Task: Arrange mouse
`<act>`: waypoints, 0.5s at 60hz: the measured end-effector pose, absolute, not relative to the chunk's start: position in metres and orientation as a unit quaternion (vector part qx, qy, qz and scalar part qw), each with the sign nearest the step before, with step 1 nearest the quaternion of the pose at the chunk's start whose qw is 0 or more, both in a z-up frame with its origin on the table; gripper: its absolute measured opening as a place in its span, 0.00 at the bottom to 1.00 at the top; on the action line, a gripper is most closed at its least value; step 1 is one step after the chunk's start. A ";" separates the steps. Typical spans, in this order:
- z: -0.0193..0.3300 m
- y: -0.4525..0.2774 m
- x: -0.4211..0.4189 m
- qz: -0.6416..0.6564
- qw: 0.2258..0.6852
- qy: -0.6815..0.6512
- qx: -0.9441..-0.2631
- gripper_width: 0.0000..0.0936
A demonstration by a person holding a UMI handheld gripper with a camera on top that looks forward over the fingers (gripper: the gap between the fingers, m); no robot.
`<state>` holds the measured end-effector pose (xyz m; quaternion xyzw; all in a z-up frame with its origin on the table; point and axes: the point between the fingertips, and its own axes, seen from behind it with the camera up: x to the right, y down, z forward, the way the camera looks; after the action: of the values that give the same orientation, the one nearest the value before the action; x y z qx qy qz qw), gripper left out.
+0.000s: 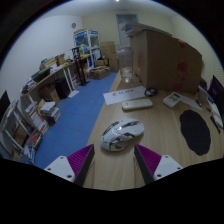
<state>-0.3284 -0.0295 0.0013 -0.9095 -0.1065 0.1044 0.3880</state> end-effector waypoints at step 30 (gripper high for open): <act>-0.016 0.060 -0.337 0.022 0.420 -0.034 -0.906 0.61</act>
<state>-0.3374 0.0599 -0.0155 -0.9064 -0.0344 0.0220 0.4205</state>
